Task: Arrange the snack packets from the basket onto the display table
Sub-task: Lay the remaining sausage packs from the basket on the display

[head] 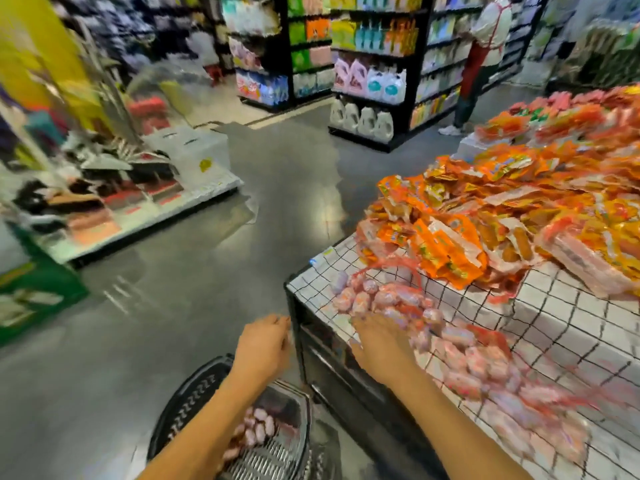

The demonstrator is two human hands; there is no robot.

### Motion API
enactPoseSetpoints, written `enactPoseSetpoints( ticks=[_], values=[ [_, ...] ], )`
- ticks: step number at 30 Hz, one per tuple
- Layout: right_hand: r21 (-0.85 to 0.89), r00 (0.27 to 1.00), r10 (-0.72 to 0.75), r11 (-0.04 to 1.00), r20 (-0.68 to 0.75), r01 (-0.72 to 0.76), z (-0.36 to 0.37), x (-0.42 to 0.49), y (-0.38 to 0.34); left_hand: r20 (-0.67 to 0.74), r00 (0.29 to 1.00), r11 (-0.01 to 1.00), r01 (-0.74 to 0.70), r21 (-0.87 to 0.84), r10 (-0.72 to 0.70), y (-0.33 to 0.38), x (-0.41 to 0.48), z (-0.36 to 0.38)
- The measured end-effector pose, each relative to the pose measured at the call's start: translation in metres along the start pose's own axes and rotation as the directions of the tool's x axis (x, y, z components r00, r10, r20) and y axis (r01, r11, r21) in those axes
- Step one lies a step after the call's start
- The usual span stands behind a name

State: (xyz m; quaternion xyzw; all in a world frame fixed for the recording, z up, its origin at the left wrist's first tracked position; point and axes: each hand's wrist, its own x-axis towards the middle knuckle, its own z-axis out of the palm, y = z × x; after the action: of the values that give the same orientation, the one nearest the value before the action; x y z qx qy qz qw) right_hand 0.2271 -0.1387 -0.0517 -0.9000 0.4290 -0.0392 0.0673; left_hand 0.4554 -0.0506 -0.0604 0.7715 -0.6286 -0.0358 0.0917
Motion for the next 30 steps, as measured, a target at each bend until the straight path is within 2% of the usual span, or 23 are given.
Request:
enactPoseSetpoints(
  ticks=[6, 10, 14, 19, 27, 30],
  values=[
    [0.019, 0.980, -0.197, 0.980, 0.034, 0.197, 0.029, 0.054, -0.122, -0.069, 0.986, 0.988, 0.146, -0.047, -0.149, -0.123, -0.055, -0.015],
    [0.011, 0.969, -0.225, 0.974, 0.104, 0.225, 0.062, 0.078, -0.204, -0.026, 0.972, 0.970, 0.232, -0.068, -0.234, -0.214, -0.091, -0.009],
    [0.051, 0.961, -0.183, 0.983, 0.208, 0.176, 0.112, 0.088, -0.268, 0.088, 0.965, 0.964, 0.253, -0.084, -0.246, -0.294, -0.119, 0.016],
    [0.102, 0.935, -0.026, 0.995, 0.355, -0.011, 0.177, 0.080, -0.303, 0.282, 0.921, 0.939, 0.317, -0.134, -0.270, -0.345, -0.144, 0.051],
    [0.140, 0.798, 0.128, 0.956, 0.590, -0.257, 0.317, 0.067, -0.290, 0.560, 0.804, 0.924, 0.345, -0.167, -0.199, -0.364, -0.148, 0.177],
    [0.144, 0.747, 0.107, 0.954, 0.657, -0.263, 0.389, 0.068, -0.276, 0.627, 0.761, 0.930, 0.332, -0.156, -0.166, -0.368, -0.140, 0.247]
  ],
)
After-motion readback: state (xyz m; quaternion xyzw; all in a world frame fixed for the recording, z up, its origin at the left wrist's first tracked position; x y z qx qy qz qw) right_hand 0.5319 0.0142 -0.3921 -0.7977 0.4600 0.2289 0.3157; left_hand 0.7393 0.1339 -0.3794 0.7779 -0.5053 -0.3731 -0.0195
